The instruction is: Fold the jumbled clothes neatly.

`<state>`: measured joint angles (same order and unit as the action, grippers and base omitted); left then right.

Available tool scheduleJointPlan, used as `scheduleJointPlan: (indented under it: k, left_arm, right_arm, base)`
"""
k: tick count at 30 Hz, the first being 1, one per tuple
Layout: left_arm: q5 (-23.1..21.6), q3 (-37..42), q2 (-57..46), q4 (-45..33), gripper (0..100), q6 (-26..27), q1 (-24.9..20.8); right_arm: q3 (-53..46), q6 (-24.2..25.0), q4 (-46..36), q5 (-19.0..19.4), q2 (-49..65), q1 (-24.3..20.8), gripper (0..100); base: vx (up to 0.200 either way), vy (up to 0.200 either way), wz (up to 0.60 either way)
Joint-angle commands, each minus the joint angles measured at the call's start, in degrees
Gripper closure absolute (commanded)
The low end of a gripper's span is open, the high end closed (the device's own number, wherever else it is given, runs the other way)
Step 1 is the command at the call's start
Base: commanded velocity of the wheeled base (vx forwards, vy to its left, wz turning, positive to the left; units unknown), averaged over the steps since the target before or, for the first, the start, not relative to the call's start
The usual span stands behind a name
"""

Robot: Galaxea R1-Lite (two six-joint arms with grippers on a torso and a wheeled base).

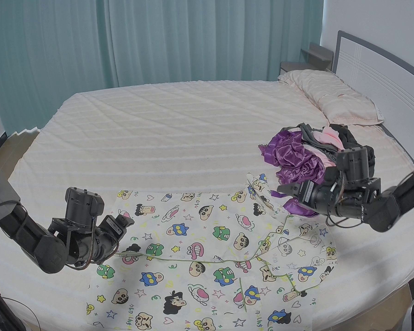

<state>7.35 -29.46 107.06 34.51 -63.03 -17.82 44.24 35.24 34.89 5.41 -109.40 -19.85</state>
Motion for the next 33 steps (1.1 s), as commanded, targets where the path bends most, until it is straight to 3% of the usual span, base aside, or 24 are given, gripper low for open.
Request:
scheduleJointPlan:
  k: [1,7,14,26,27,33]
  left_arm:
    - [-0.1,0.7,-0.4,0.0,0,-0.6,0.1]
    - [-0.1,1.4,-0.7,0.0,0,-0.6,0.0]
    - [-0.2,1.6,-0.4,0.0,0,-0.6,0.0]
    - [-0.4,1.9,-0.3,0.0,0,-0.6,0.0]
    - [-0.4,1.9,-0.3,0.0,0,-0.6,0.0]
    - [-0.5,1.9,-0.2,0.1,0,-1.0,0.0]
  right_arm:
    - [17.9,-5.2,-7.7,-2.2,-15.0,-2.2,0]
    - [24.5,-12.1,-7.9,-5.5,-23.5,-1.6,0]
    - [28.8,-16.5,-7.9,-7.7,-27.5,-0.8,0]
    - [36.9,-17.9,-12.3,-9.0,-31.2,-0.3,0]
    - [37.5,-17.9,-12.5,-9.0,-31.7,-0.3,100]
    - [39.6,-17.9,-12.7,-10.0,-33.6,0.2,100]
  base:
    - [0.000,0.000,0.00]
    - [0.000,0.000,0.00]
    - [0.000,0.000,0.00]
    - [0.000,0.000,0.00]
    - [0.000,0.000,0.00]
    - [0.000,0.000,0.00]
